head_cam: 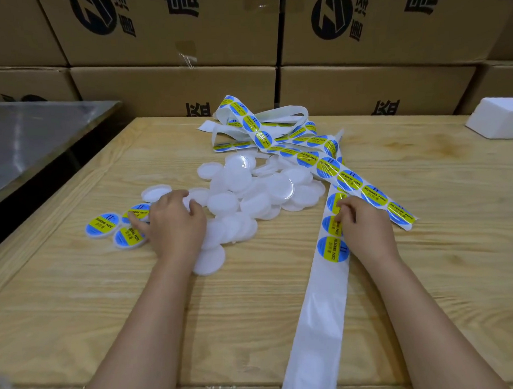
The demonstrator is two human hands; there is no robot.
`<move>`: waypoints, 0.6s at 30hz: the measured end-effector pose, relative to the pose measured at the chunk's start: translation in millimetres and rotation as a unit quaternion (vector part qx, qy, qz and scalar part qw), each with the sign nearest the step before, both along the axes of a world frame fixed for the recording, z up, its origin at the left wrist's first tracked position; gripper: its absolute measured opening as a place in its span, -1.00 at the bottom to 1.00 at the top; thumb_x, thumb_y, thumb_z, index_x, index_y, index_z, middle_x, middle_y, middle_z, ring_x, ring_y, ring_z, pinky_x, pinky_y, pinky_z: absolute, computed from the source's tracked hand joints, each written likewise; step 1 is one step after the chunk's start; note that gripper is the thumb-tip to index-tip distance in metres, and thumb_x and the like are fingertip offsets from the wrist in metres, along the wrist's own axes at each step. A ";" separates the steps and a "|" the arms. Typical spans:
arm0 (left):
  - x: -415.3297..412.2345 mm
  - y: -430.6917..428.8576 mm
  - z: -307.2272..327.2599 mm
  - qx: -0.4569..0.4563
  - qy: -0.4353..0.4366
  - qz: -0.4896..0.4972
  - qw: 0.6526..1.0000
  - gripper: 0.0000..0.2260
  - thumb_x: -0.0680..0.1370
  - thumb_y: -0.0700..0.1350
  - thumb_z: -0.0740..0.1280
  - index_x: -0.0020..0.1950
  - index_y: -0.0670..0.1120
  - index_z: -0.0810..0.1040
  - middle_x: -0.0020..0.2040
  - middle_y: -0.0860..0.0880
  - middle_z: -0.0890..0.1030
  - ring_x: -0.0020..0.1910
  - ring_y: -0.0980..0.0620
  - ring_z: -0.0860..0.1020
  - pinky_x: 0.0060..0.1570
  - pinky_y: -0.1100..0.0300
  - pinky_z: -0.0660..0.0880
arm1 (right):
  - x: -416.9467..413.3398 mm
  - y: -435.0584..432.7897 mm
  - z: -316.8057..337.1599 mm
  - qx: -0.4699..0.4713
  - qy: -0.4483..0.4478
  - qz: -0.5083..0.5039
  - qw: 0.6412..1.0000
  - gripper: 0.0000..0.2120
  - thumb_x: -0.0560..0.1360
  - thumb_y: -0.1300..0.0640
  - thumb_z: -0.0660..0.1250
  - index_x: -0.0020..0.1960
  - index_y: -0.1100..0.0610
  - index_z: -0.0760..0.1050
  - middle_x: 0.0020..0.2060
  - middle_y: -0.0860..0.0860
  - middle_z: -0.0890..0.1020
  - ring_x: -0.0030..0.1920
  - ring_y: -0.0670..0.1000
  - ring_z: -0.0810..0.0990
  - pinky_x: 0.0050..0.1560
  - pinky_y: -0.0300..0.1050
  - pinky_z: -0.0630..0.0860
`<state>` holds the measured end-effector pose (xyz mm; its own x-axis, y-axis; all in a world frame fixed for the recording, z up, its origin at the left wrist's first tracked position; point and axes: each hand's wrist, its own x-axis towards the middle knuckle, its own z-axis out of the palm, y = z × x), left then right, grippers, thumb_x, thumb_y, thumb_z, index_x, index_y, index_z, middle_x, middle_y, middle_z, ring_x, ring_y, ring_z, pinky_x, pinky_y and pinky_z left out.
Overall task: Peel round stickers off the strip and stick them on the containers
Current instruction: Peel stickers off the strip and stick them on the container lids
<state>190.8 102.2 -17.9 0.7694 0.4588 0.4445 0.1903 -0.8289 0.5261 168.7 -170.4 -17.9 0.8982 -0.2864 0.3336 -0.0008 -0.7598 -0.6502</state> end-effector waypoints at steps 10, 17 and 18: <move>-40.5 -98.1 -0.4 0.087 -0.058 -0.519 0.848 -0.81 0.47 -0.19 0.32 0.04 -0.19 0.63 -0.07 -0.11 0.68 -0.08 -0.12 0.62 -0.02 0.09 0.45 | 2.9 10.8 -0.1 -0.057 -0.015 0.008 0.998 -0.78 0.55 0.14 0.24 0.14 0.18 0.54 -0.16 0.17 0.65 -0.07 0.25 0.57 -0.11 0.04 0.46; -31.2 -111.4 -13.6 0.099 0.085 -0.566 0.814 -0.70 0.58 -0.06 0.24 0.31 -0.03 0.46 0.34 0.10 0.45 0.32 0.15 0.35 0.30 0.16 0.18 | 5.1 17.2 -3.4 -0.085 0.002 0.046 0.995 -0.68 0.54 0.22 0.22 0.28 0.18 0.46 0.06 0.16 0.61 0.07 0.19 0.54 0.04 0.02 0.43; -31.7 -111.6 -12.5 0.096 0.080 -0.566 0.815 -0.72 0.57 -0.07 0.25 0.27 -0.04 0.49 0.30 0.09 0.49 0.26 0.12 0.39 0.25 0.17 0.21 | 5.6 17.4 -4.8 -0.097 0.010 0.050 0.994 -0.68 0.54 0.24 0.20 0.29 0.19 0.46 0.08 0.17 0.60 0.10 0.19 0.53 0.04 0.01 0.40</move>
